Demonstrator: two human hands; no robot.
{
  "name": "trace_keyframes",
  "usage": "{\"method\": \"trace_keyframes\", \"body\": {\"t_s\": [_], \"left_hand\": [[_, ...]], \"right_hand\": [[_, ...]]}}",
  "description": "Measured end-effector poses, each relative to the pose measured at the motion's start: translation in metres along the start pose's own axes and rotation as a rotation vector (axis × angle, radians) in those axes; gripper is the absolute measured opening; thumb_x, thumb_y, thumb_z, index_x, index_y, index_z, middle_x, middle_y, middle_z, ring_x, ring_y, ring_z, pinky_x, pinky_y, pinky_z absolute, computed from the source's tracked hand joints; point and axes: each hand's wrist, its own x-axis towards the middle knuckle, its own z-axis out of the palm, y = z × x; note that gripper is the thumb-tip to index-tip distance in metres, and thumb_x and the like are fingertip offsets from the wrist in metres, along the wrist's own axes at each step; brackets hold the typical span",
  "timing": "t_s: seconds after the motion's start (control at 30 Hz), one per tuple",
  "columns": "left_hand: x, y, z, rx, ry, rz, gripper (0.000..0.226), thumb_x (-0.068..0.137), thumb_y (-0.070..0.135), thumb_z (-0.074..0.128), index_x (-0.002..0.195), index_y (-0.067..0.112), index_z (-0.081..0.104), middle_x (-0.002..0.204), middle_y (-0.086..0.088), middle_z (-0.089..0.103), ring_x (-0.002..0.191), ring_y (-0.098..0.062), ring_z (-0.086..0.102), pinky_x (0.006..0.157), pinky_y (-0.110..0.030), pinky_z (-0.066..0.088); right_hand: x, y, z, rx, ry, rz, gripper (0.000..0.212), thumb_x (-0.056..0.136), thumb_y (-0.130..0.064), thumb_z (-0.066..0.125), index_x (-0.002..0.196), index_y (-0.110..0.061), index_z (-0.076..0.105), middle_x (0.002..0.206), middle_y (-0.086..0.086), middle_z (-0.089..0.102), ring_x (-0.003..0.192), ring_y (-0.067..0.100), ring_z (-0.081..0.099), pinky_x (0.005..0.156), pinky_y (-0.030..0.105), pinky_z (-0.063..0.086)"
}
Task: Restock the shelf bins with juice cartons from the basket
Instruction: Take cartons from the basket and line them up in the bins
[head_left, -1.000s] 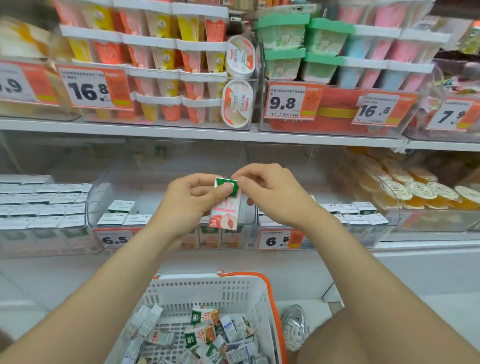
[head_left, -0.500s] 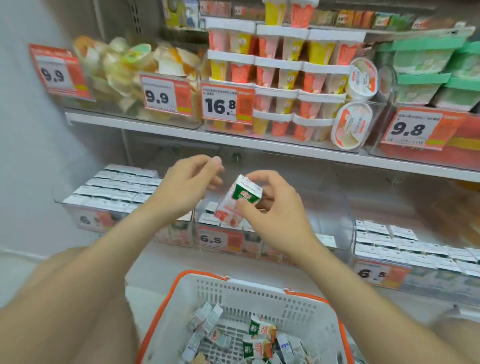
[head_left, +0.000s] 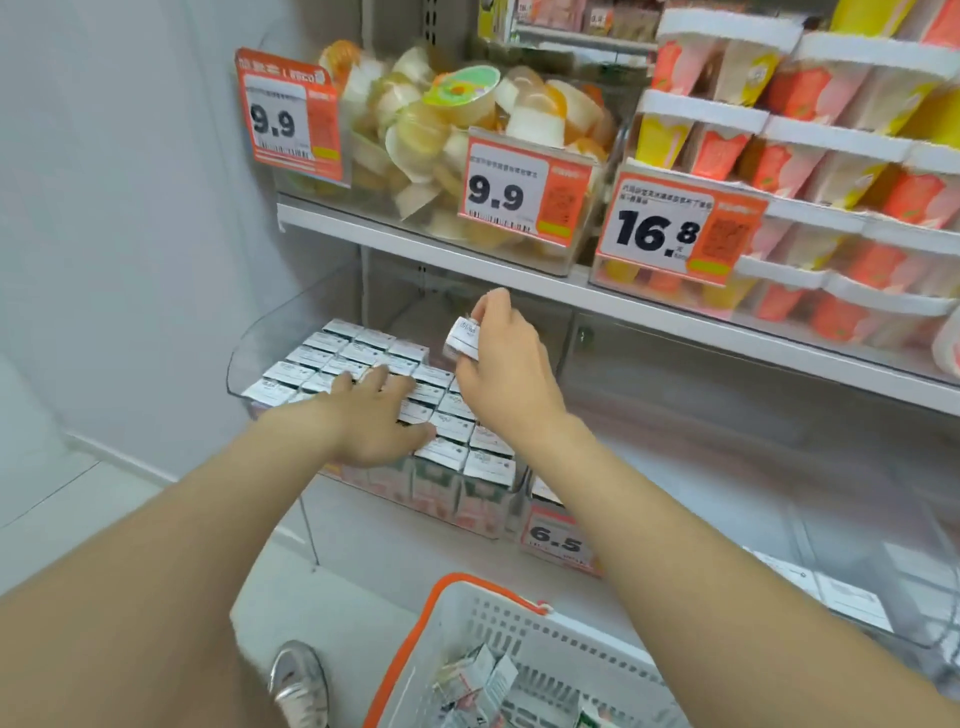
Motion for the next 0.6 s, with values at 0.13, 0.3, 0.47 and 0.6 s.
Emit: {"method": "trace_keyframes", "body": {"t_s": [0.13,0.3,0.47,0.6], "left_hand": [[-0.004,0.004,-0.002,0.024,-0.017,0.009,0.085,0.100,0.074,0.030,0.166,0.031,-0.001,0.174,0.002,-0.012,0.158,-0.043,-0.008,0.126,-0.061,0.014],[-0.002,0.008,0.001,0.070,-0.036,-0.005,0.082,0.102,0.070,0.026,0.166,0.029,-0.006,0.174,-0.003,-0.017,0.158,-0.045,-0.013,0.126,-0.062,0.010],[-0.004,0.013,-0.002,0.065,-0.062,-0.017,0.079,0.104,0.066,0.024,0.166,0.029,-0.009,0.173,-0.004,-0.020,0.157,-0.045,-0.016,0.125,-0.064,0.009],[-0.004,0.016,-0.003,0.052,-0.068,-0.032,0.079,0.104,0.065,0.027,0.166,0.028,-0.006,0.174,-0.003,-0.017,0.157,-0.045,-0.015,0.123,-0.067,0.014]], "right_hand": [[0.040,0.004,0.026,-0.092,-0.191,0.202,0.040,0.098,-0.008,0.064,0.133,-0.006,0.045,0.118,0.020,0.062,0.110,0.044,0.062,0.075,0.040,0.045],[0.069,0.019,0.054,-0.071,-0.486,0.261,0.042,0.105,-0.024,0.057,0.140,-0.004,0.048,0.136,0.016,0.057,0.122,0.034,0.057,0.087,0.033,0.044],[0.082,0.023,0.062,-0.092,-0.654,0.281,0.046,0.103,-0.031,0.045,0.140,-0.005,0.050,0.139,0.014,0.053,0.122,0.029,0.054,0.084,0.029,0.040],[0.070,0.014,0.046,-0.170,-0.616,0.220,0.056,0.105,-0.029,0.044,0.155,-0.005,0.040,0.153,0.018,0.049,0.135,0.035,0.052,0.106,0.038,0.047]]}}
